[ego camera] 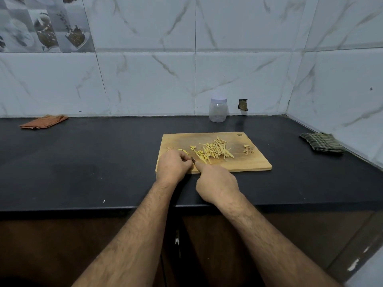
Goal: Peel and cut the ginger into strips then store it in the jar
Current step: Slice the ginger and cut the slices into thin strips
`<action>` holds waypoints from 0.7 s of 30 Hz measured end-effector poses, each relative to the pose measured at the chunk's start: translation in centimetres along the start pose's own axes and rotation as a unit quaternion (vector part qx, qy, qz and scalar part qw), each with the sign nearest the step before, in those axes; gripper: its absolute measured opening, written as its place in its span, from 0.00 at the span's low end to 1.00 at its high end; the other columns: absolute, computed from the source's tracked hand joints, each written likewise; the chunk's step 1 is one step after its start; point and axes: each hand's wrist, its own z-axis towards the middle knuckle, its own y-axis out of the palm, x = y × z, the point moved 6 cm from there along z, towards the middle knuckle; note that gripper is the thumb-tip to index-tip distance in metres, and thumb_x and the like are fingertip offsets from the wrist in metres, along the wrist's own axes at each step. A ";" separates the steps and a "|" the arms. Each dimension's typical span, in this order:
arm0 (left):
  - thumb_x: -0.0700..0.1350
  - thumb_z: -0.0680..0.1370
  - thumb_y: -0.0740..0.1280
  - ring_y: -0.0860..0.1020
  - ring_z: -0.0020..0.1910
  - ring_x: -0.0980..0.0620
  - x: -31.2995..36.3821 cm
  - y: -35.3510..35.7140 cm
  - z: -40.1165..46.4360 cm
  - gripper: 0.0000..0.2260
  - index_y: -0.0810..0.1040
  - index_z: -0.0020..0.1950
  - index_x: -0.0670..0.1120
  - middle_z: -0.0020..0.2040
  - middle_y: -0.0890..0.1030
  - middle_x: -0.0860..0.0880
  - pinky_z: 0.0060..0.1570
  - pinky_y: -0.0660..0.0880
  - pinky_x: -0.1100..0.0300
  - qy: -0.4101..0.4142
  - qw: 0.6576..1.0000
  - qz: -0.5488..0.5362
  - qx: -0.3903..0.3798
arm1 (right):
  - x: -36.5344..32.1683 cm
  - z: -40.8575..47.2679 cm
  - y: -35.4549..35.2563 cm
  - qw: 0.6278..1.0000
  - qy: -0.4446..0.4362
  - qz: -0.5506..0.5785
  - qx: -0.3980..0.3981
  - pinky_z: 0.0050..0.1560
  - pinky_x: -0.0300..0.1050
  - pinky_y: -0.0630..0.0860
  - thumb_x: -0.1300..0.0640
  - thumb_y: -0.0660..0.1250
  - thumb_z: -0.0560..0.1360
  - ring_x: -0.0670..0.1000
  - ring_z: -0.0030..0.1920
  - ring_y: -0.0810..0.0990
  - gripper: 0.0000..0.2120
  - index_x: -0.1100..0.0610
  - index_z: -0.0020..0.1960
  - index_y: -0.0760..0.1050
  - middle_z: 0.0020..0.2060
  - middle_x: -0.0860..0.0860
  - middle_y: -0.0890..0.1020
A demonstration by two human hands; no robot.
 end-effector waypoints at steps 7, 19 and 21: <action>0.44 0.73 0.70 0.80 0.45 0.54 0.0 -0.1 0.2 0.07 0.81 0.35 0.53 0.42 0.84 0.55 0.47 0.80 0.56 -0.024 1.000 -0.003 -0.009 | 0.1 -0.5 0.0 0.999 -0.003 -0.036 -0.009 0.50 0.48 0.73 0.63 0.59 0.78 0.56 0.61 0.76 0.28 0.45 0.76 0.63 0.63 0.53 0.78; 0.42 0.72 0.69 0.80 0.44 0.52 0.3 -0.4 0.4 0.05 0.81 0.36 0.47 0.40 0.84 0.52 0.45 0.79 0.55 -0.047 0.999 0.007 -0.017 | 0.9 -1.9 -0.5 0.999 0.001 -0.040 -0.008 0.54 0.49 0.75 0.62 0.59 0.79 0.55 0.62 0.75 0.30 0.44 0.78 0.60 0.64 0.54 0.77; 0.43 0.72 0.69 0.79 0.43 0.52 0.3 -0.3 0.6 0.06 0.79 0.35 0.47 0.39 0.83 0.52 0.44 0.78 0.56 -0.057 0.998 0.011 -0.029 | 1.1 -2.0 -0.4 0.999 0.004 -0.036 -0.007 0.54 0.49 0.75 0.62 0.59 0.79 0.55 0.62 0.75 0.30 0.44 0.78 0.60 0.64 0.54 0.76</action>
